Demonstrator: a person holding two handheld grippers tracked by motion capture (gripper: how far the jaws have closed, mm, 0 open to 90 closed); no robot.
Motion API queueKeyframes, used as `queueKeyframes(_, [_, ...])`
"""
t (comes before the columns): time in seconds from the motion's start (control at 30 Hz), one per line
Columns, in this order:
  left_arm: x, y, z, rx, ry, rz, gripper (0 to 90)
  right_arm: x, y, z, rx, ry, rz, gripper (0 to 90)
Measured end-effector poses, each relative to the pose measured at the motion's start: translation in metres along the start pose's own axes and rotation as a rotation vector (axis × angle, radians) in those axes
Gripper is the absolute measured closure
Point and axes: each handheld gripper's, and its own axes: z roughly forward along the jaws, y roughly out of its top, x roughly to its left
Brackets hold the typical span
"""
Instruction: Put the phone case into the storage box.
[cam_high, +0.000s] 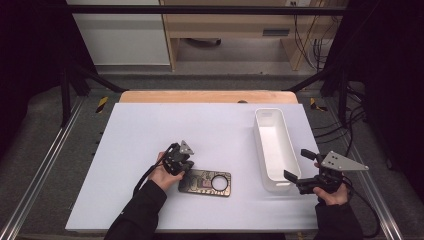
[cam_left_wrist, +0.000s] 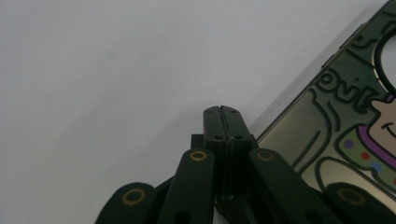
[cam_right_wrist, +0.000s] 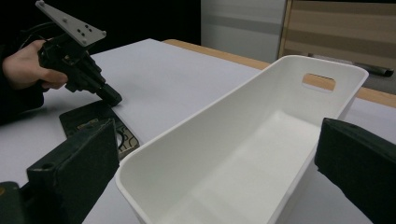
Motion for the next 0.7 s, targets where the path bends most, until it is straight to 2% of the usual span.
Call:
queueKeyframes(0.37, [-0.013,-0.016,-0.012,-0.004,-0.006,0.014,89.4,0.000,0.000,0.000,0.001,0.004,0.001,0.5])
queueKeyframes(0.7, [-0.023,-0.028,-0.021,-0.019,-0.015,0.009,89.4,0.001,0.001,-0.001,-0.002,0.006,-0.002,0.5])
